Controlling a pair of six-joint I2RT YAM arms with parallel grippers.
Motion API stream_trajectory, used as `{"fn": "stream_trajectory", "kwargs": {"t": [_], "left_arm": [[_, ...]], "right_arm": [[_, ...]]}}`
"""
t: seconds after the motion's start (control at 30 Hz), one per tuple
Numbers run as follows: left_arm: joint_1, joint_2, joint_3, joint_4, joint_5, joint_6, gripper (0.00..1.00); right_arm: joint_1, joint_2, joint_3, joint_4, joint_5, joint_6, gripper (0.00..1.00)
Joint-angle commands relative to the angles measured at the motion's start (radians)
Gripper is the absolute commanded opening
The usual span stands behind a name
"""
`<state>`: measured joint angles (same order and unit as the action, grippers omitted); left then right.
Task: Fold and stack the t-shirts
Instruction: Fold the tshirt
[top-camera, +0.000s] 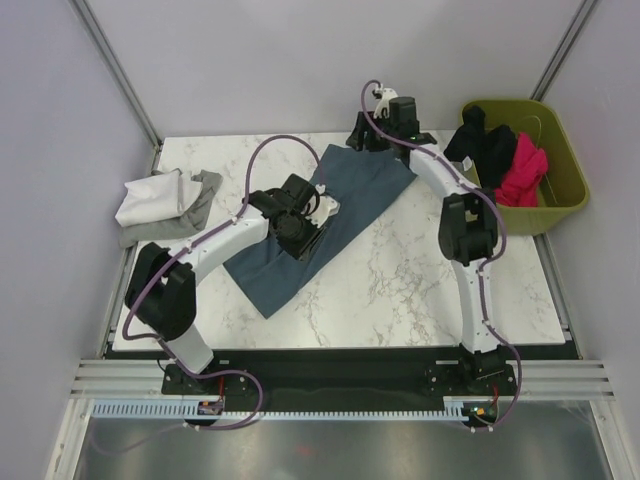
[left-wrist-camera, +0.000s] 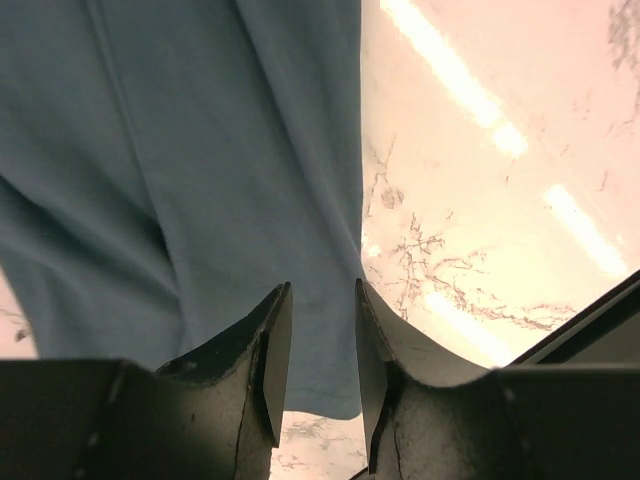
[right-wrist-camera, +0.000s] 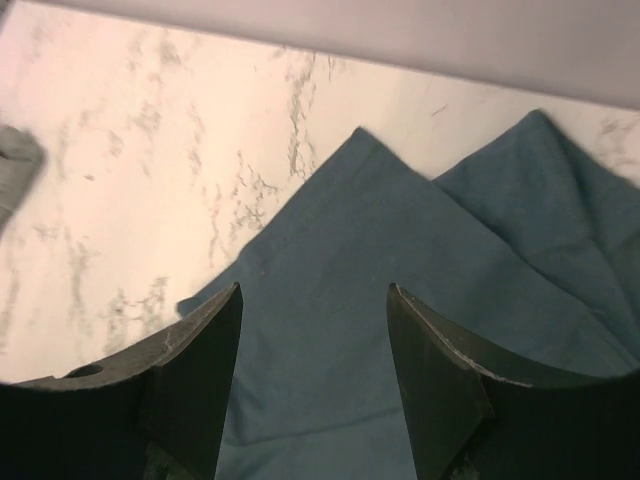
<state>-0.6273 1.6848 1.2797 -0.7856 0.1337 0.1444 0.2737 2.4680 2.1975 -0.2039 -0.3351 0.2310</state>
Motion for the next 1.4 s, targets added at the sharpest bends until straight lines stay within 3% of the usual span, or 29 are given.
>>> {"fn": "stream_trajectory", "kwargs": {"t": [0.0, 0.17, 0.23, 0.4, 0.83, 1.2, 1.37], "left_arm": [[0.001, -0.047, 0.055, -0.061, -0.029, 0.056, 0.39], [0.003, -0.042, -0.049, -0.052, -0.052, 0.077, 0.38], [0.005, -0.040, -0.097, 0.084, -0.130, 0.166, 0.38], [0.011, -0.016, -0.190, 0.150, -0.184, 0.234, 0.38], [0.000, 0.134, -0.215, 0.209, -0.163, 0.316, 0.38], [-0.216, 0.115, -0.198, 0.187, -0.148, 0.316, 0.38], [-0.297, 0.142, -0.108, 0.158, -0.117, 0.287, 0.38]], "right_arm": [[-0.042, -0.223, -0.120, 0.012, 0.005, 0.044, 0.68], [-0.068, -0.328, -0.358, -0.020, -0.025, 0.062, 0.68], [-0.074, -0.340, -0.412, -0.026, -0.025, 0.059, 0.68], [-0.082, -0.347, -0.515, -0.026, -0.010, 0.047, 0.68], [-0.074, -0.130, -0.401, -0.023, -0.001, 0.031, 0.68], [-0.030, 0.017, -0.197, -0.035, -0.035, 0.025, 0.69], [-0.004, 0.034, -0.151, -0.028, -0.039, 0.027, 0.70]]}}
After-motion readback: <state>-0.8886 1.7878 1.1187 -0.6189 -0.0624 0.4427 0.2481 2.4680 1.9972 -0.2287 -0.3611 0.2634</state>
